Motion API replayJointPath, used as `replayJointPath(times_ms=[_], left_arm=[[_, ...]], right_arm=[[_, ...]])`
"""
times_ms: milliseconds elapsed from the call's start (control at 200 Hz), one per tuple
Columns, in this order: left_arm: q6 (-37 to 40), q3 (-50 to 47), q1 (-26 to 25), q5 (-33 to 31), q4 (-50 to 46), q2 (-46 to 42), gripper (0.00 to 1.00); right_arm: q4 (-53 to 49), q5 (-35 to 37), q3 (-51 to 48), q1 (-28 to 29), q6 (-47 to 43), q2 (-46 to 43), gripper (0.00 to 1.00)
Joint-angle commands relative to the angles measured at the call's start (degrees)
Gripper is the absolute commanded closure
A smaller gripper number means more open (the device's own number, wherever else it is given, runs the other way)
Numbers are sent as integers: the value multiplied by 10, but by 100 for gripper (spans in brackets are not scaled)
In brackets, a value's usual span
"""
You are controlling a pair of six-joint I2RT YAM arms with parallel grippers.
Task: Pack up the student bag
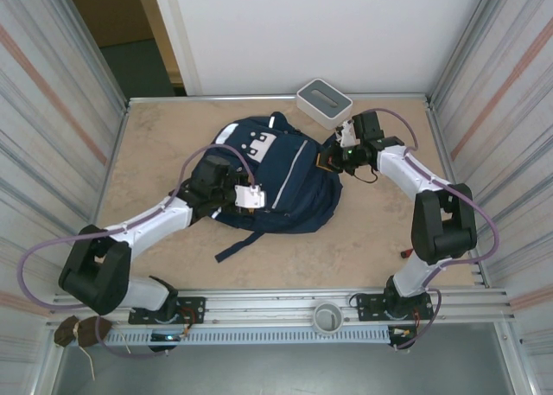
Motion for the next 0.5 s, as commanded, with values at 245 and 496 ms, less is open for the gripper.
replayJointPath(times_ms=[245,496], left_arm=[[49,-4,3,30,-37,-9,36],[54,7,4,35,-13,28,43]], right_arm=[[-17,-37,49,-7,-24,18,99],[-16,-43,54,-7,-22,23,99]])
